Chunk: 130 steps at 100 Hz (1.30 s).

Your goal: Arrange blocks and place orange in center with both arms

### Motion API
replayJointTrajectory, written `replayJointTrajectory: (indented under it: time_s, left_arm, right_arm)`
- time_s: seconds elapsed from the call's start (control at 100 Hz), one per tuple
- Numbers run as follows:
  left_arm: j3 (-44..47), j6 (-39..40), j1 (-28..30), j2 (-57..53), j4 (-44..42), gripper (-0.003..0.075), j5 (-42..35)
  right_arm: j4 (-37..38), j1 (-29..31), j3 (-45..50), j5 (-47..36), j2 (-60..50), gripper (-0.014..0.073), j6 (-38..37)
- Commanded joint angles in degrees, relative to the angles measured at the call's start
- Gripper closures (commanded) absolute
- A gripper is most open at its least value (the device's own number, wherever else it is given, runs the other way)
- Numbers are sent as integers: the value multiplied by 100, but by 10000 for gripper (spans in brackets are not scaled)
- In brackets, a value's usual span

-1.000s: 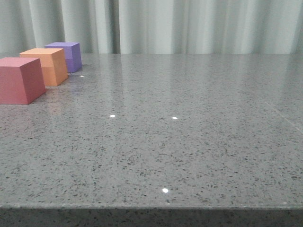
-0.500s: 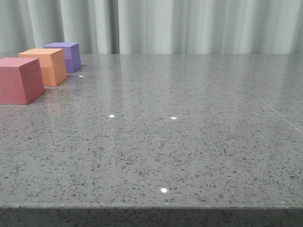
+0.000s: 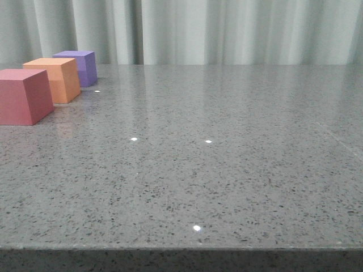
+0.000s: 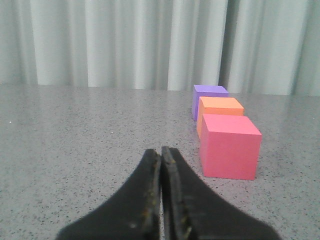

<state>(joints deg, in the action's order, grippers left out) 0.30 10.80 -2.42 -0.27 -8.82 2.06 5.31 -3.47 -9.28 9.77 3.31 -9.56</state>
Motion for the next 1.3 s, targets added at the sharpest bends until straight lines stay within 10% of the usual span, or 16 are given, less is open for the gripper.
replayJointTrajectory:
  time_s: [0.0,0.23,1.29]
  left_arm:
    - [253,30,-12,-166,-2,741,-501]
    - [253,30,-12,-166,-2,741,-501]
    - [253,30,-12,-166,-2,741,-501]
  right_arm:
    - [-121,65,243,-853,-254,662,76]
    - [-290,52,1037,-1913,-503,662,76]
    - [-290,52,1020,-1953,-503,662,76]
